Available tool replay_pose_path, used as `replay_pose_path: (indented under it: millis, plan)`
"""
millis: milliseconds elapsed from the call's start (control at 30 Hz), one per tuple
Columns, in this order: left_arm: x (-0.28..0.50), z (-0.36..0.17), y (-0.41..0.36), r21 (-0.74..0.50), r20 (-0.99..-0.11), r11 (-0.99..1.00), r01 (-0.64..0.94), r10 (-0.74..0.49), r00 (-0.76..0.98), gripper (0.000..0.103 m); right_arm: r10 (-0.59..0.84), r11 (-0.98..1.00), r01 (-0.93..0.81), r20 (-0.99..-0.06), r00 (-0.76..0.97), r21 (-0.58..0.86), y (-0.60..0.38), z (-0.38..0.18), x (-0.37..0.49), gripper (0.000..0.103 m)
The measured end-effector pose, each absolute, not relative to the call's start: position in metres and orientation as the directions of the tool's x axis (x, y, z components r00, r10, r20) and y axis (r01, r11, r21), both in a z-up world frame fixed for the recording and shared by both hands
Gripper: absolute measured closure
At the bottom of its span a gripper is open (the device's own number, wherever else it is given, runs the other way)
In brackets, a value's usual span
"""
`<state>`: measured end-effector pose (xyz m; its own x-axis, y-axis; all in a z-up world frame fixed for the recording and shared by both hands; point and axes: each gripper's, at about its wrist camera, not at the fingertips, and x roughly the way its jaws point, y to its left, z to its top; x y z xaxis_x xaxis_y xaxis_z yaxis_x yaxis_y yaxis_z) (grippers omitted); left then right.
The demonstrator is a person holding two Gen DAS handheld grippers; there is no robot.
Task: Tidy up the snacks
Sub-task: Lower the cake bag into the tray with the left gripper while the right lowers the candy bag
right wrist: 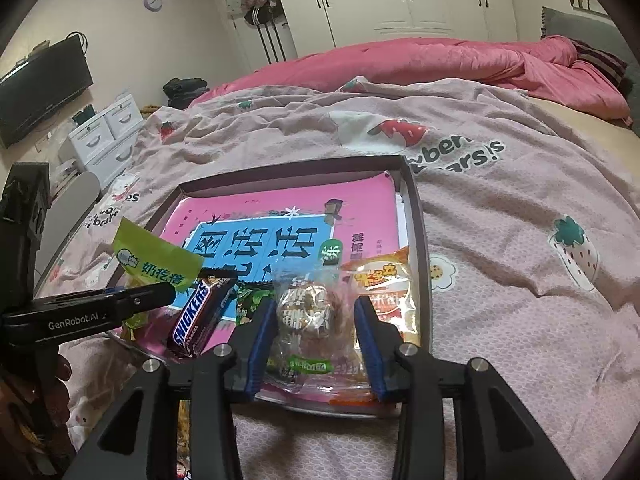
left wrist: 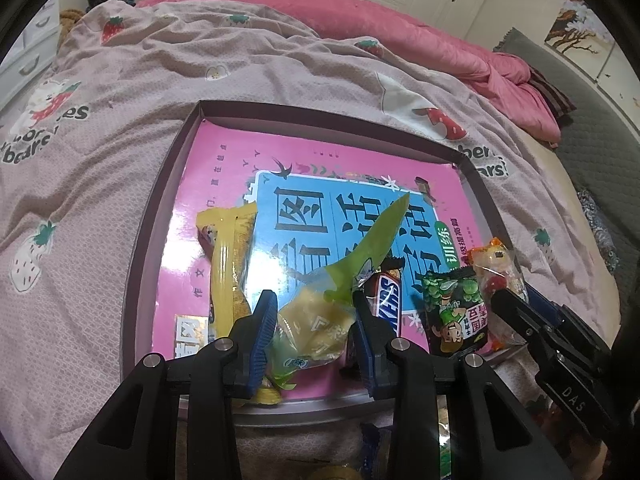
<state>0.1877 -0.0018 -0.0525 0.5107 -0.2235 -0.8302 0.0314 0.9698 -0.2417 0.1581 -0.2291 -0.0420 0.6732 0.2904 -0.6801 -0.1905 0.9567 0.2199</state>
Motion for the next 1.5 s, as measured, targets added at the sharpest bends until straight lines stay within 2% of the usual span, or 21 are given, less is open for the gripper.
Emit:
replay_pose_path:
  millis: [467, 1067, 1233, 1500]
  plan:
    - [0.188, -0.049, -0.001, -0.251, -0.817, 0.967, 0.037, -0.232, 0.527, 0.062, 0.284, 0.958, -0.169, -0.677, 0.679, 0.232, -0.234, -0.039, 0.158, 0.055]
    - [0.185, -0.037, 0.001, -0.258, -0.797, 0.965, 0.051, -0.242, 0.554, 0.059, 0.307, 0.951, -0.194, -0.656, 0.69, 0.241, -0.233, -0.031, 0.152, 0.052]
    - [0.182, -0.029, 0.003, -0.255, -0.792, 0.966, 0.036, -0.23, 0.566, 0.046, 0.305, 0.951, -0.187, -0.642, 0.703, 0.247, -0.235, -0.027, 0.151, 0.049]
    - [0.176, -0.013, 0.004, -0.243, -0.782, 0.969, 0.033, -0.217, 0.585, 0.036, 0.304, 0.95, -0.179, -0.628, 0.716, 0.257, -0.24, -0.021, 0.149, 0.039]
